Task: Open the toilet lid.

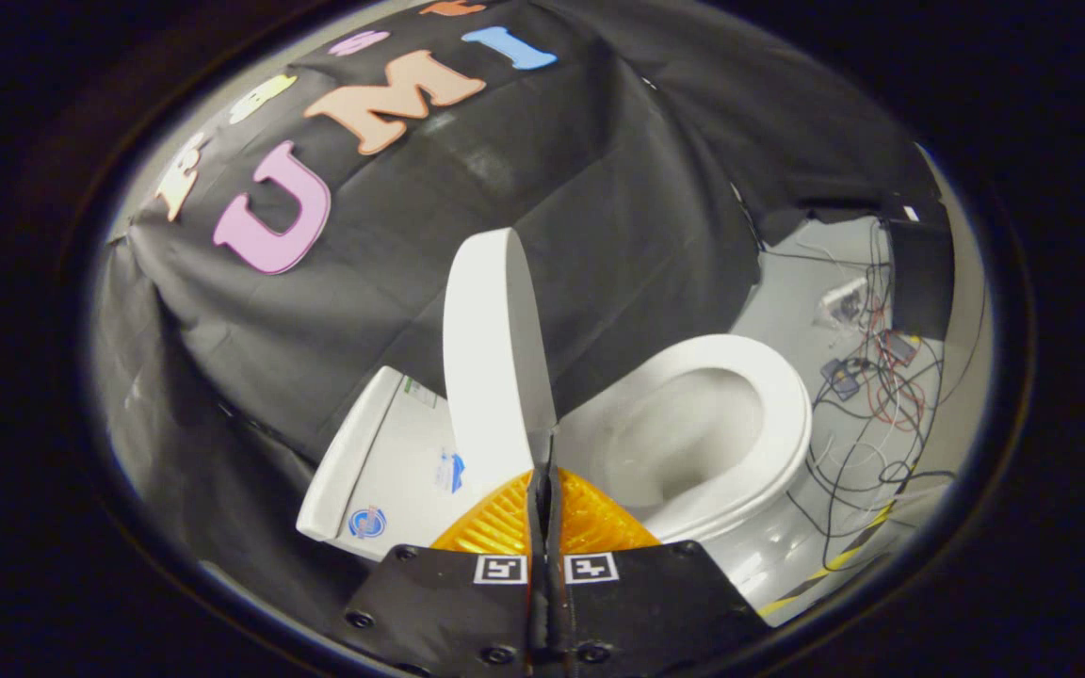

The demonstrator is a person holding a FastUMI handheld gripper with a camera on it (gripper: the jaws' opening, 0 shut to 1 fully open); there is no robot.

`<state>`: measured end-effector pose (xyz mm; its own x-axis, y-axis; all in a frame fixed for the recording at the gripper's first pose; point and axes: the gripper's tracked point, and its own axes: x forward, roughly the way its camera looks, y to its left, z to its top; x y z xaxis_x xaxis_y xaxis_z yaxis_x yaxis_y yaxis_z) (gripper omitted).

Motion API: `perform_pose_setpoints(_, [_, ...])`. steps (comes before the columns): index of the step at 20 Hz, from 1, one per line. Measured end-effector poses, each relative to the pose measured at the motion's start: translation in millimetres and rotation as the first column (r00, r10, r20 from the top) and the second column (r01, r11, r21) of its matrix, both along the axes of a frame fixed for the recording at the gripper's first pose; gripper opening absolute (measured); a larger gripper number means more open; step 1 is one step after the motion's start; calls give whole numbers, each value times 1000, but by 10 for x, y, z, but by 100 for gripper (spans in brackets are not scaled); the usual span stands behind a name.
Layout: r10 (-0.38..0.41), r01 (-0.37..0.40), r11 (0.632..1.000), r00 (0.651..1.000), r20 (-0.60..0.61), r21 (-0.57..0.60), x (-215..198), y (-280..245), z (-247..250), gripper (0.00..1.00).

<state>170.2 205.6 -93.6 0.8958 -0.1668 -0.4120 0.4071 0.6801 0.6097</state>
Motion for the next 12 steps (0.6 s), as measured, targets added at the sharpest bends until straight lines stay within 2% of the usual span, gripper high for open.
perform_pose_setpoints(9, [60,-65,987,998,-37,-146,165,346,233,0])
perform_pose_setpoints(12, [75,-80,984,997,-37,-158,224,483,301,0])
